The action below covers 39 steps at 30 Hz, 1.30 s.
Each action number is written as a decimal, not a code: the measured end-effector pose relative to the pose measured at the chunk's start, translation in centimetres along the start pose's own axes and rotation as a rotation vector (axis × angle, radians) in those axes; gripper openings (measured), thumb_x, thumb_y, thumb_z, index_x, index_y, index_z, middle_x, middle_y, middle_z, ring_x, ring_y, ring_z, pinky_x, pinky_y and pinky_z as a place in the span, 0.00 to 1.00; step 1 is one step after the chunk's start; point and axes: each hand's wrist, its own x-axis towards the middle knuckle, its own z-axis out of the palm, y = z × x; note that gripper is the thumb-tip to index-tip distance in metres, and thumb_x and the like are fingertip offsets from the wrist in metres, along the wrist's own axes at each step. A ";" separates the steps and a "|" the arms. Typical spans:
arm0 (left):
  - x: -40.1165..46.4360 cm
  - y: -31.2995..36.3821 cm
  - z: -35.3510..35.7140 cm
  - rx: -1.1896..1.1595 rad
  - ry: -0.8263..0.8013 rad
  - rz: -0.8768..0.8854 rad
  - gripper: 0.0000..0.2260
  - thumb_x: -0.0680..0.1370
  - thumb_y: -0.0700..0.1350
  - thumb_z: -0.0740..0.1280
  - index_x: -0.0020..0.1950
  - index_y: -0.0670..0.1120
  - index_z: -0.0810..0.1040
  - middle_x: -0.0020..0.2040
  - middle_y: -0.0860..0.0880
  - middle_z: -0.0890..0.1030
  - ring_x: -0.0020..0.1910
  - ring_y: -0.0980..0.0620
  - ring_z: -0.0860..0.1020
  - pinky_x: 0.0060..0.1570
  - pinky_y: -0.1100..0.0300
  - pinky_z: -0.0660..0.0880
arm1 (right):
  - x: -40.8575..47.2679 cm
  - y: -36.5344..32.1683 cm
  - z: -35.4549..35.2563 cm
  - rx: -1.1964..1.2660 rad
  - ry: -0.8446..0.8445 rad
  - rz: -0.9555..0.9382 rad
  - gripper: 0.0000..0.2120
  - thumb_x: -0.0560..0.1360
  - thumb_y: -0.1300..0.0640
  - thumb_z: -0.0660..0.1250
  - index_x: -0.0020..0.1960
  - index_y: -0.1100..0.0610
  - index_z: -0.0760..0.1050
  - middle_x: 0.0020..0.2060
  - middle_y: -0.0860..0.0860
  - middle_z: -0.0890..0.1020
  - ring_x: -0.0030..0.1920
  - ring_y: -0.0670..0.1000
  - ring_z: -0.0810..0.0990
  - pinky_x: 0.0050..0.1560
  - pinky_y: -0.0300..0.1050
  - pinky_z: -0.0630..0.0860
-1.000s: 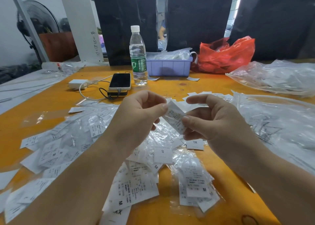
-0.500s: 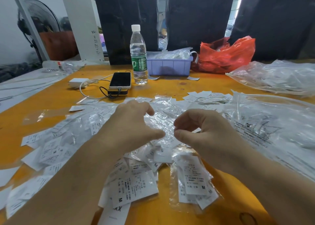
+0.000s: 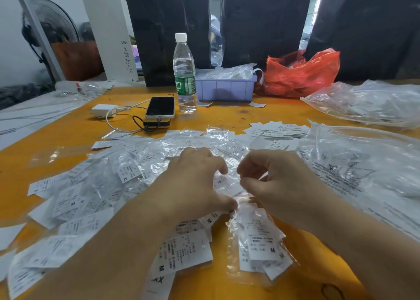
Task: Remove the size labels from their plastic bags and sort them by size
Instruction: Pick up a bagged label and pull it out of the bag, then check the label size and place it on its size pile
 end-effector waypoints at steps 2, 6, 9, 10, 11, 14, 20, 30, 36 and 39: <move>0.1 -0.2 0.0 -0.001 -0.001 -0.001 0.25 0.67 0.63 0.74 0.62 0.61 0.73 0.62 0.59 0.71 0.66 0.55 0.63 0.64 0.53 0.66 | 0.1 0.2 -0.1 -0.076 0.023 0.008 0.07 0.74 0.59 0.68 0.46 0.49 0.80 0.40 0.43 0.81 0.41 0.44 0.79 0.44 0.47 0.79; 0.3 -1.0 -0.4 0.020 0.017 -0.005 0.21 0.71 0.57 0.74 0.62 0.60 0.73 0.63 0.58 0.71 0.67 0.53 0.63 0.66 0.53 0.65 | 0.4 0.7 -0.7 -0.193 0.039 0.030 0.08 0.75 0.61 0.66 0.50 0.49 0.80 0.42 0.41 0.80 0.44 0.45 0.79 0.47 0.48 0.79; 0.4 -1.0 -0.4 0.079 0.038 0.016 0.18 0.74 0.53 0.72 0.63 0.59 0.74 0.64 0.57 0.72 0.67 0.52 0.64 0.64 0.54 0.64 | 0.5 1.1 -0.9 -0.284 -0.003 0.057 0.10 0.75 0.60 0.66 0.53 0.48 0.79 0.46 0.42 0.79 0.49 0.46 0.77 0.51 0.48 0.78; 0.4 -1.0 -0.4 0.093 0.050 0.026 0.17 0.75 0.52 0.71 0.63 0.59 0.74 0.64 0.57 0.72 0.67 0.52 0.64 0.64 0.55 0.64 | 0.6 1.1 -0.9 -0.308 -0.030 0.070 0.10 0.76 0.59 0.66 0.54 0.48 0.78 0.48 0.43 0.79 0.50 0.46 0.76 0.52 0.49 0.77; 0.4 -1.0 -0.4 0.102 0.063 0.033 0.16 0.75 0.51 0.71 0.62 0.59 0.74 0.64 0.57 0.72 0.66 0.52 0.65 0.64 0.55 0.64 | 0.6 1.3 -0.9 -0.328 -0.056 0.082 0.11 0.76 0.58 0.66 0.56 0.48 0.78 0.50 0.43 0.79 0.52 0.47 0.76 0.54 0.49 0.77; 0.3 -1.1 -0.5 0.095 0.086 0.023 0.16 0.76 0.50 0.71 0.63 0.59 0.74 0.65 0.57 0.71 0.67 0.52 0.64 0.64 0.55 0.63 | 0.6 1.5 -0.7 -0.367 -0.115 0.096 0.10 0.75 0.52 0.67 0.57 0.46 0.75 0.53 0.43 0.76 0.55 0.46 0.72 0.54 0.45 0.73; 0.0 0.0 -0.2 0.045 0.175 0.060 0.14 0.76 0.57 0.68 0.61 0.59 0.75 0.62 0.57 0.73 0.65 0.54 0.65 0.65 0.54 0.61 | 0.7 1.5 -0.6 -0.387 -0.157 0.146 0.20 0.72 0.45 0.70 0.62 0.45 0.71 0.54 0.42 0.70 0.56 0.45 0.65 0.51 0.43 0.65; -0.2 0.8 0.3 -0.064 0.193 0.129 0.11 0.77 0.56 0.67 0.57 0.57 0.77 0.58 0.58 0.75 0.60 0.56 0.69 0.60 0.57 0.65 | 1.1 1.8 -0.8 -0.210 0.117 0.003 0.14 0.75 0.63 0.66 0.57 0.51 0.78 0.44 0.44 0.78 0.44 0.45 0.76 0.46 0.42 0.76; 0.0 1.1 0.9 -0.339 0.197 0.125 0.16 0.75 0.59 0.66 0.61 0.57 0.75 0.54 0.60 0.77 0.53 0.64 0.73 0.46 0.71 0.67 | 1.0 1.1 -0.8 0.075 0.170 -0.079 0.18 0.74 0.63 0.71 0.60 0.48 0.76 0.44 0.43 0.78 0.38 0.44 0.78 0.37 0.41 0.78; 0.1 1.3 1.0 -0.451 0.146 0.087 0.21 0.74 0.63 0.65 0.64 0.57 0.73 0.54 0.60 0.78 0.52 0.64 0.75 0.44 0.69 0.69 | 0.9 0.6 -0.9 0.238 0.130 -0.072 0.23 0.71 0.67 0.71 0.61 0.46 0.74 0.47 0.44 0.78 0.37 0.48 0.80 0.40 0.48 0.81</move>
